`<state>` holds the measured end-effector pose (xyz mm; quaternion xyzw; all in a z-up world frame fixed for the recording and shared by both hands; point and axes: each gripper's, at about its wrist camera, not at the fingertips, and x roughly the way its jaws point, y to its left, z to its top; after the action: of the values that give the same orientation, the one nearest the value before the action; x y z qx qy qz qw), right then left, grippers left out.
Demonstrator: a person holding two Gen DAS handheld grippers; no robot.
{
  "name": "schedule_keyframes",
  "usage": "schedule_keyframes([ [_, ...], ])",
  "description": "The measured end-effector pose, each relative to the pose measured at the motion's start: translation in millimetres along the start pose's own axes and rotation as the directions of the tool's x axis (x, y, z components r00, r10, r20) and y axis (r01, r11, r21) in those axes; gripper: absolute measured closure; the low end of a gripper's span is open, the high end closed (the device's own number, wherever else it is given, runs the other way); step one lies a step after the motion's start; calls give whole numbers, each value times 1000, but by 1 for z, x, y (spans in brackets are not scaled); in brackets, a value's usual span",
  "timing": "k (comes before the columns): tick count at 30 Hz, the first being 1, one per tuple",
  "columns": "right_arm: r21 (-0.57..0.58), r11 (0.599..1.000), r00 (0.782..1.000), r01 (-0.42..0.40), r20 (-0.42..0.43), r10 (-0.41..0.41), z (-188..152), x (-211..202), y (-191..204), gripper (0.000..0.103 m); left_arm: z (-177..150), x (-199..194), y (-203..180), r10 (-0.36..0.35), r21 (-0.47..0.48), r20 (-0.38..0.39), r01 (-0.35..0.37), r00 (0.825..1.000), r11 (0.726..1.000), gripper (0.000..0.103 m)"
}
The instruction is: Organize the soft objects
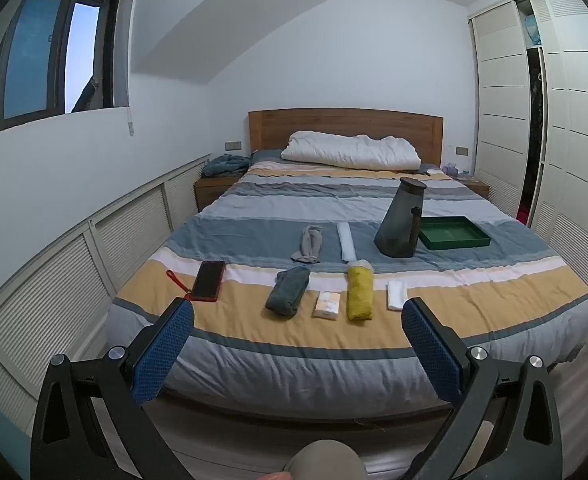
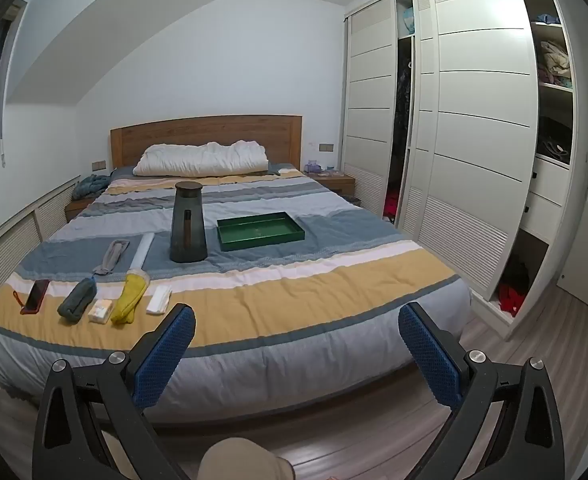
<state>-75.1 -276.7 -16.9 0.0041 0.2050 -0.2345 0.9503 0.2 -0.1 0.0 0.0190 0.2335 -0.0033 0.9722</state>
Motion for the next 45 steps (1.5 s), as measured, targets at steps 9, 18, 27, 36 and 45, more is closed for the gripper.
schedule_keyframes([
  [9,3,1000,1000,-2,-1,2,0,1,-1,0,2,-4,-1,-3,-6,5,3,1000,1000,1],
  [18,2,1000,1000,-2,4,2,0,2,-1,0,2,-2,1,-6,-4,5,6,1000,1000,1],
  [27,2,1000,1000,0,4,0,1,2,-1,0,2,-2,2,-8,-3,3,8,1000,1000,1],
  [36,0,1000,1000,-1,5,1,0,3,1,0,0,0,1,-7,-4,3,7,1000,1000,1],
  [45,-1,1000,1000,-1,5,1,0,3,3,0,0,-1,0,-9,-5,2,9,1000,1000,1],
])
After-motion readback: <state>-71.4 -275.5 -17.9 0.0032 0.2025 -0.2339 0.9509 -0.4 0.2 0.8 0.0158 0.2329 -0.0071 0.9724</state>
